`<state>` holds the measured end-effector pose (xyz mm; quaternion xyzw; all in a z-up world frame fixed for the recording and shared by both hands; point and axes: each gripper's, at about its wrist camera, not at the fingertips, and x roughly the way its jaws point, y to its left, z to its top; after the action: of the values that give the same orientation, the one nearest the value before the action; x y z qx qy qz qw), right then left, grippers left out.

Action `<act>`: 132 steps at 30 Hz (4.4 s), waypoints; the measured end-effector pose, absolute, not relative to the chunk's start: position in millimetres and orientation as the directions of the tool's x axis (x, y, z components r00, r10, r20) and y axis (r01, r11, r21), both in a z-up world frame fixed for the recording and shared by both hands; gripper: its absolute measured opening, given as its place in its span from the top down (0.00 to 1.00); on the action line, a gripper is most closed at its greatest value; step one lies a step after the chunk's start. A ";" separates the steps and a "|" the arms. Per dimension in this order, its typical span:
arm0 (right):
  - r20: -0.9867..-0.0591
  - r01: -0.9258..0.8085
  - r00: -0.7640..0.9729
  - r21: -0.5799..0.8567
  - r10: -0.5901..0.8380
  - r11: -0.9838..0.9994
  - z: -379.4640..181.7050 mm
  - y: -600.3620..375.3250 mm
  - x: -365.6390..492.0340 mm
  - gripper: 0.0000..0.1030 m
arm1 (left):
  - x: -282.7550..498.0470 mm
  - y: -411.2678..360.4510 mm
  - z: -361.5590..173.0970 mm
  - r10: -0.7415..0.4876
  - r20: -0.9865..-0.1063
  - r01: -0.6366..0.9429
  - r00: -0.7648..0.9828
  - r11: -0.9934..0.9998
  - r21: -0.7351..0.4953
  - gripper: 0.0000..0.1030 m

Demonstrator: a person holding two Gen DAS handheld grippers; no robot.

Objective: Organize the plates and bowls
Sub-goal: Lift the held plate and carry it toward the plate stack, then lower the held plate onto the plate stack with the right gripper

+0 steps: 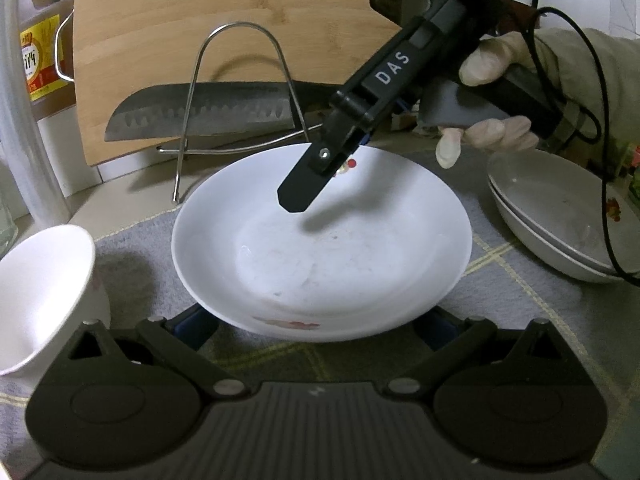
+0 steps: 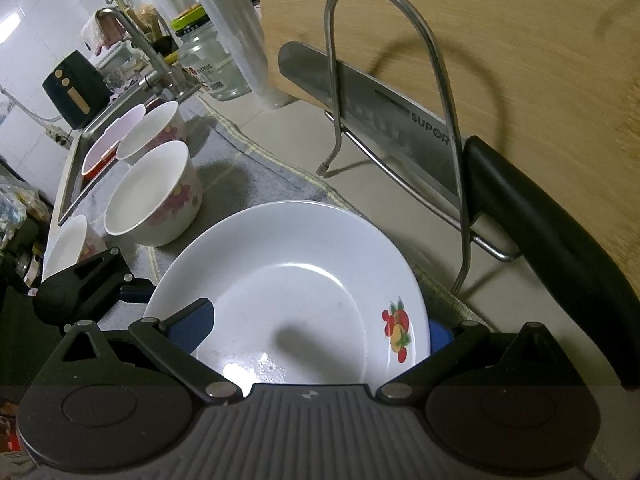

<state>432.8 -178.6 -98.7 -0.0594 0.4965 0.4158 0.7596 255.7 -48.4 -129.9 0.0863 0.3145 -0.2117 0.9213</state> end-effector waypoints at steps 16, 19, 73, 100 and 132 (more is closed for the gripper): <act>-0.787 -0.704 0.189 0.309 0.588 0.639 -67.8 -187.0 386.0 0.00 | 219.5 -55.0 -106.3 -0.341 -0.616 0.449 0.711 0.893 0.024 0.01; -0.786 -0.703 0.195 0.306 0.587 0.642 -63.0 -189.3 372.8 0.00 | 209.8 -57.0 -102.6 -0.343 -0.620 0.454 0.706 0.890 0.025 0.01; -0.767 -0.460 0.393 0.314 0.507 0.831 -40.4 -345.6 237.0 0.00 | 163.0 -158.6 -81.5 -0.558 -0.639 0.745 0.530 0.666 0.036 0.01; -0.795 -0.351 0.409 0.316 0.448 0.881 -61.0 -380.6 247.2 0.00 | 191.7 -190.0 -96.1 -0.593 -0.674 0.801 0.440 0.598 -0.003 0.01; -0.816 -0.310 0.383 0.328 0.433 0.892 -63.4 -382.9 240.3 0.00 | 211.3 -192.1 -100.4 -0.552 -0.704 0.790 0.447 0.613 0.022 0.01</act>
<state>240.3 -382.9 -63.4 0.0602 0.5083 0.2241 0.8293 211.3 -192.1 -100.4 0.1767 0.3374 -0.4031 0.8321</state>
